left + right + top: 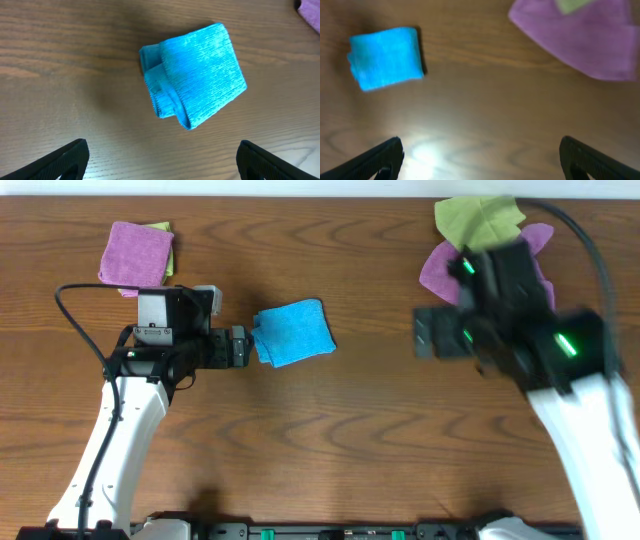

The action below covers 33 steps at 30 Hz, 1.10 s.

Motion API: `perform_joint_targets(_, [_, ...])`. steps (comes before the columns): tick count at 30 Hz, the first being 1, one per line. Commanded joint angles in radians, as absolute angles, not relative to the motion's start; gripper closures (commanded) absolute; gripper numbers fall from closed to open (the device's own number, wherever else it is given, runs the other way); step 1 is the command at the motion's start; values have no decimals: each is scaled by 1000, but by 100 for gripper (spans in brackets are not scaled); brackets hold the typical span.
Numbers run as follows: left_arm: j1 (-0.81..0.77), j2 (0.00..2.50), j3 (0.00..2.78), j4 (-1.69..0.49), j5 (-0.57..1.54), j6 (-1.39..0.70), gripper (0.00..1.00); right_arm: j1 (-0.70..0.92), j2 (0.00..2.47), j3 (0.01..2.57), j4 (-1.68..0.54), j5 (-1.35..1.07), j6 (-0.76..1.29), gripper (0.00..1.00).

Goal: Fold the cloth

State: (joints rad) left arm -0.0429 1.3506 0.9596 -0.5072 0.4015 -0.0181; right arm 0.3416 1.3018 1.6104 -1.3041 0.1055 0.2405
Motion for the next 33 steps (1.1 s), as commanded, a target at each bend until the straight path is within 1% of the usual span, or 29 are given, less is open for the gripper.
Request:
perform_joint_targets(1, [-39,1354,960,-489,439,0,5,382,1111,1581,-1354,214,231,1])
perform_joint_targets(4, [-39,1354,960,-487,439,-8,5,430,812,1404,-1380,267,276,1])
perform_joint_targets(7, [-39,1354,960,-500,440,-59,4,440,570,1233,-1370,257,277,1])
perform_joint_targets(11, [-40,1354,960,-501,441,-68,5,439,344,1125,-1371,263,279,1])
perform_joint_targets(13, [-40,1354,960,-501,439,-67,4,439,281,1105,-1325,300,223,1])
perform_joint_targets(15, [-40,1354,956,-501,438,-68,5,439,273,1050,-1203,357,87,1])
perform_joint_targets(17, [-40,1354,954,-500,438,-67,5,439,280,937,-1100,452,-23,1])
perform_joint_targets(21, [-40,1354,950,-501,438,-67,5,439,302,725,-921,621,-101,1])
perform_joint_targets(24, [-40,1354,950,-502,438,-67,5,439,302,640,-791,655,-129,1])
perform_joint_targets(30, [-39,1367,871,-469,424,-64,4,439,302,635,-768,654,-129,1])
perform_joint_targets(33, [-39,1375,818,-430,467,-84,5,439,302,635,-791,654,-129,1])
